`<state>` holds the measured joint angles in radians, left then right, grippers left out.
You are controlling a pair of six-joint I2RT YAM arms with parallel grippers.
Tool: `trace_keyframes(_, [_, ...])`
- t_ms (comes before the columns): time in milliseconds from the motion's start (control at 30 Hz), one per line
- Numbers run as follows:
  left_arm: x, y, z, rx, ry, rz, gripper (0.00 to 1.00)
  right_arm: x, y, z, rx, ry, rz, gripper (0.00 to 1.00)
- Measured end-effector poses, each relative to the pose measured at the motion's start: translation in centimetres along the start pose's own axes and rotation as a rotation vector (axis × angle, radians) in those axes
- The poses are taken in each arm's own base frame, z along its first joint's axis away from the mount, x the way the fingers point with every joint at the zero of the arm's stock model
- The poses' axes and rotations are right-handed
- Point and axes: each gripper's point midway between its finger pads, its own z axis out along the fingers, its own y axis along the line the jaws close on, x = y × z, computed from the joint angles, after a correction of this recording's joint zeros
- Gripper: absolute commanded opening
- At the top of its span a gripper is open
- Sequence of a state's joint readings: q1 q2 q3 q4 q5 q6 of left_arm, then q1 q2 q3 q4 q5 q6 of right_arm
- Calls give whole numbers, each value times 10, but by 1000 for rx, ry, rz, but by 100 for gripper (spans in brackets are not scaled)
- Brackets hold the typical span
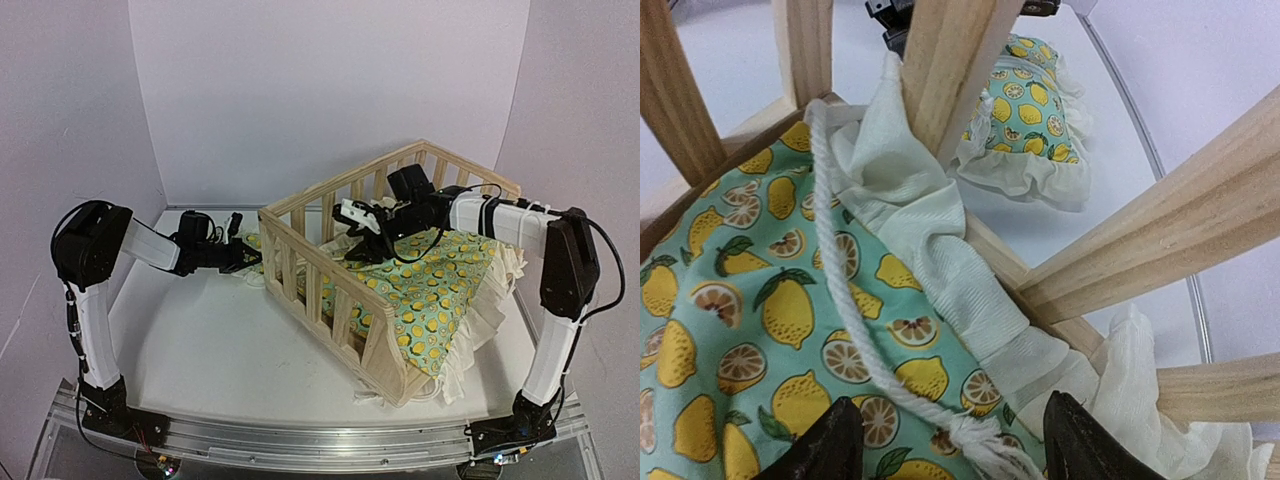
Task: Set up the pet bed
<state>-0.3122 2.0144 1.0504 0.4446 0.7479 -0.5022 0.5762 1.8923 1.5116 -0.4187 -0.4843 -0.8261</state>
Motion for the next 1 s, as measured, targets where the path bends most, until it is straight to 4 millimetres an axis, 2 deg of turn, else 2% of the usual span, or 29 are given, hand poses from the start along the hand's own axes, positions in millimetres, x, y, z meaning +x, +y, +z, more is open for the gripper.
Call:
trace_keyframes(100, [0,0,0,0,0,5,0,-6,3,-11,4,-7,-5,58])
trace_keyframes(200, [0,0,0,0,0,7,0,-9,2,-13,6,-14,-14,55])
trace_keyframes(433, [0,0,0,0,0,7,0,-2,2,5,-30,-9,-9,54])
trace_keyframes(567, [0,0,0,0,1,7,0,5,5,14,-50,6,-8,45])
trace_keyframes(767, [0,0,0,-4,8,0,0,7,9,20,-69,10,-16,41])
trace_keyframes(833, [1,1,0,-6,12,-4,0,7,10,20,-72,9,-19,34])
trace_keyframes(1000, [1,1,0,-9,15,-4,6,2,11,20,-77,-8,6,6])
